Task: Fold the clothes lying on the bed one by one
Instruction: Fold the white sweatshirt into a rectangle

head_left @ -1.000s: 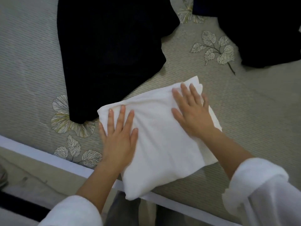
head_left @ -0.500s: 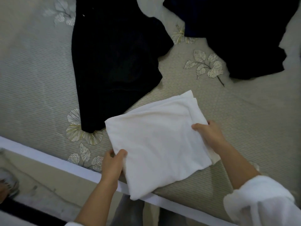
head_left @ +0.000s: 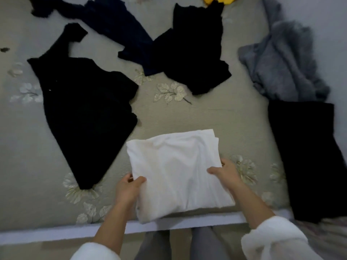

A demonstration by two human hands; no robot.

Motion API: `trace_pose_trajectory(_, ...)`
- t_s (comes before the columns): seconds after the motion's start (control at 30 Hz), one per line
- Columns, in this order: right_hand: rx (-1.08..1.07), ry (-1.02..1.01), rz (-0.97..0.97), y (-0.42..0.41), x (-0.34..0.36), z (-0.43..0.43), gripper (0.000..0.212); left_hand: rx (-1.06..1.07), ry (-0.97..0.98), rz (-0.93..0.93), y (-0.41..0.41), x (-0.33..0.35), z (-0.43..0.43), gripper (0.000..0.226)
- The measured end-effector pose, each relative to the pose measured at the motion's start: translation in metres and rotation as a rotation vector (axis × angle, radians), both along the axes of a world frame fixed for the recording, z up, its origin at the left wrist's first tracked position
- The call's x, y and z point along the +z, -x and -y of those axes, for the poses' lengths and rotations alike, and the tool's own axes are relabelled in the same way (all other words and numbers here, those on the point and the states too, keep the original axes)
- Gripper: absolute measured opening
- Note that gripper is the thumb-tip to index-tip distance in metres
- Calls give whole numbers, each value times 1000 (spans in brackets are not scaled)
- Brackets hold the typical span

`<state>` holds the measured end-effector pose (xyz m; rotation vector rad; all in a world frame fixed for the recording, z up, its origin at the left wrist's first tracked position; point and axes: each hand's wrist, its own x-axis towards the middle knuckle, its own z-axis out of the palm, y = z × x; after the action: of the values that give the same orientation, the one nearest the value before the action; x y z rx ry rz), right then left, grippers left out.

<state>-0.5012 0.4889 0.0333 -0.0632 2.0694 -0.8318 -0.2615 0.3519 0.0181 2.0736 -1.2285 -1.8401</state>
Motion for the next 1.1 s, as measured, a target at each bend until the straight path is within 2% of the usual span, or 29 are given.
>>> trace_pose_trajectory(0.23, -388, 85, -19, 73, 28, -108, 21, -349, 140, -105, 137, 32, -34, 38)
trace_pose_trajectory(0.37, -570, 96, -41, 123, 38, -179, 20, -547, 196, -120, 230, 42, -76, 41)
trace_pose_trajectory(0.5, -797, 127, -30, 172, 43, -246, 22, -691, 216, -173, 320, 47, -121, 35)
trace_pose_trajectory(0.6, -929, 157, -37, 202, 42, -284, 20, -824, 289, -225, 383, 52, -152, 21)
trace_pose_trajectory(0.7, -1063, 196, 4, 223, 33, -308, 24, -959, 384, -236, 446, 54, -170, 11)
trace_pose_trajectory(0.83, -1198, 291, 94, 250, 13, -324, 36, -1102, 544, -269, 531, 61, -192, 22)
trace_pose_trajectory(0.97, -1290, 400, 162, 272, -7, -324, 37, -1218, 685, -214, 604, 61, -214, 26)
trace_pose_trajectory(1.03, -1314, 382, 183, 281, -21, -324, 37, -1212, 748, -171, 629, 48, -221, 32)
trace_pose_trajectory(1.1, -1316, 257, 142, 287, -35, -325, 37, -1230, 793, -132, 640, 30, -226, 41)
